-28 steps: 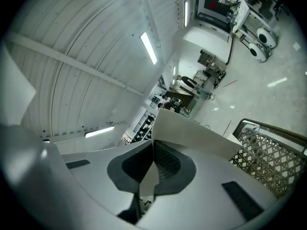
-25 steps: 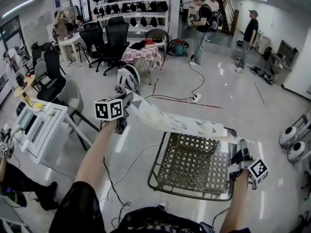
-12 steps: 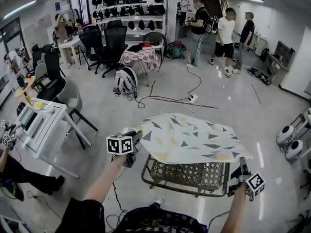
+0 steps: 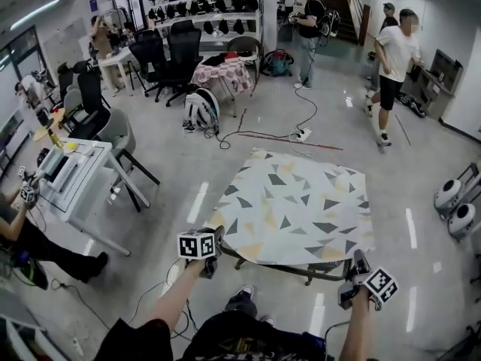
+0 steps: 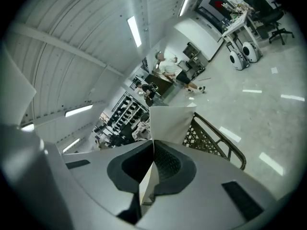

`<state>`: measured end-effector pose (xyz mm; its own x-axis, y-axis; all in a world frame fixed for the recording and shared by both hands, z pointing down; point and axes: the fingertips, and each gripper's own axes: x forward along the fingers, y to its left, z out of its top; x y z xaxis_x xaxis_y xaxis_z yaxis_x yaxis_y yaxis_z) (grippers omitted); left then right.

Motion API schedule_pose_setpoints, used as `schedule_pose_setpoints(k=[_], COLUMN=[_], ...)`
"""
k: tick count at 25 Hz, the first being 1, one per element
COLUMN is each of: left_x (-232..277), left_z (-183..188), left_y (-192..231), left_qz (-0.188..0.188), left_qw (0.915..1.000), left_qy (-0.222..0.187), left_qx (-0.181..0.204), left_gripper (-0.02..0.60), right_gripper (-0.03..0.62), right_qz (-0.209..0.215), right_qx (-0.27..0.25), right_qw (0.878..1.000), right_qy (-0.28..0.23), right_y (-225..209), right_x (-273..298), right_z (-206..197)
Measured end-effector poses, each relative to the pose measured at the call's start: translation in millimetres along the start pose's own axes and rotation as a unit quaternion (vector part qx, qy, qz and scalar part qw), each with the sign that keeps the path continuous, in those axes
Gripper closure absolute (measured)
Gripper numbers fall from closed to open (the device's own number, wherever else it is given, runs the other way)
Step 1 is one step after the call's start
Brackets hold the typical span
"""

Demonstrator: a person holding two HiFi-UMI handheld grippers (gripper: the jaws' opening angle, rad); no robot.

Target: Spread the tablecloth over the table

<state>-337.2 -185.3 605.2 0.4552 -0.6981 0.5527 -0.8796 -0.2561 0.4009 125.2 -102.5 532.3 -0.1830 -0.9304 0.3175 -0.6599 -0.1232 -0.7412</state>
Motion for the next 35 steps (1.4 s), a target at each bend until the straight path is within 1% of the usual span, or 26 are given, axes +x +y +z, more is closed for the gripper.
schedule_pose_setpoints(k=[3, 5, 9, 12, 14, 19, 21, 24, 25, 26, 27, 28, 29, 31, 32, 33, 35], left_x=[-10.1, -15.9, -19.2, -15.9, -11.1, -0.7, 4.1, 12.4, 14.3, 14.9, 13.5, 10.0, 5.2, -4.1, -7.2, -8.9, -8.2], left_z=[-54.3, -82.8, -116.0, -132.4, -144.6, -178.0, -190.2, -197.6, -198.7, -199.4, -200.0, -200.5, -200.9, -202.0, -202.5, -202.6, -201.8], left_y=[4.2, 4.3, 2.3, 0.9, 0.2, 12.0, 20.7, 40.1, 48.1, 55.2, 60.7, 64.6, 67.1, 67.5, 64.9, 60.1, 44.4], left_qz=[0.017, 0.026, 0.047, 0.052, 0.063, 0.101, 0.115, 0.143, 0.156, 0.170, 0.183, 0.195, 0.205, 0.215, 0.211, 0.200, 0.165], left_qw=[0.9996, 0.9990, 0.9975, 0.9964, 0.9953, 0.9892, 0.9856, 0.9802, 0.9774, 0.9744, 0.9718, 0.9702, 0.9694, 0.9695, 0.9709, 0.9735, 0.9810], left_qy=[0.023, 0.032, 0.041, 0.051, 0.064, 0.106, 0.122, 0.134, 0.139, 0.145, 0.147, 0.144, 0.135, 0.114, 0.107, 0.102, 0.094], left_qx=[-0.009, -0.017, -0.034, -0.043, -0.036, 0.009, 0.023, 0.030, 0.031, 0.029, 0.022, 0.009, -0.007, -0.034, -0.041, -0.044, -0.039], left_gripper=[0.560, 0.560, 0.560, 0.560, 0.560, 0.560, 0.560, 0.558, 0.544, 0.484, 0.382, 0.301, 0.288, 0.284, 0.284, 0.284, 0.284], right_gripper=[0.579, 0.579, 0.579, 0.577, 0.577, 0.576, 0.576, 0.568, 0.557, 0.527, 0.476, 0.393, 0.323, 0.301, 0.298, 0.296, 0.295], right_qz=[-0.010, -0.022, -0.058, -0.093, -0.114, -0.147, -0.162, -0.185, -0.197, -0.210, -0.220, -0.227, -0.232, -0.243, -0.249, -0.252, -0.245], right_qx=[-0.041, -0.066, -0.095, -0.114, -0.141, -0.211, -0.223, -0.234, -0.240, -0.247, -0.251, -0.251, -0.247, -0.232, -0.224, -0.219, -0.215], right_qw=[0.999, 0.996, 0.991, 0.986, 0.978, 0.956, 0.950, 0.944, 0.940, 0.935, 0.931, 0.929, 0.928, 0.930, 0.931, 0.933, 0.938], right_qy=[0.031, 0.051, 0.073, 0.084, 0.100, 0.142, 0.145, 0.140, 0.140, 0.144, 0.148, 0.152, 0.154, 0.149, 0.142, 0.134, 0.121], right_y=[-13.4, -24.3, -56.0, -84.3, -103.1, -131.8, -143.7, -162.3, -168.9, -174.8, -179.5, -183.0, -185.7, -190.6, -192.0, -191.9, -186.3], right_x=[-10.1, -18.4, -29.9, -35.6, -35.9, -20.3, -13.8, -5.5, -3.9, -3.8, -5.4, -8.7, -13.6, -26.2, -32.8, -39.0, -49.6], right_z=[-30.7, -47.8, -63.0, -72.0, -80.6, -108.2, -116.0, -117.3, -116.7, -116.6, -117.7, -119.6, -121.5, -122.6, -121.6, -119.9, -117.1])
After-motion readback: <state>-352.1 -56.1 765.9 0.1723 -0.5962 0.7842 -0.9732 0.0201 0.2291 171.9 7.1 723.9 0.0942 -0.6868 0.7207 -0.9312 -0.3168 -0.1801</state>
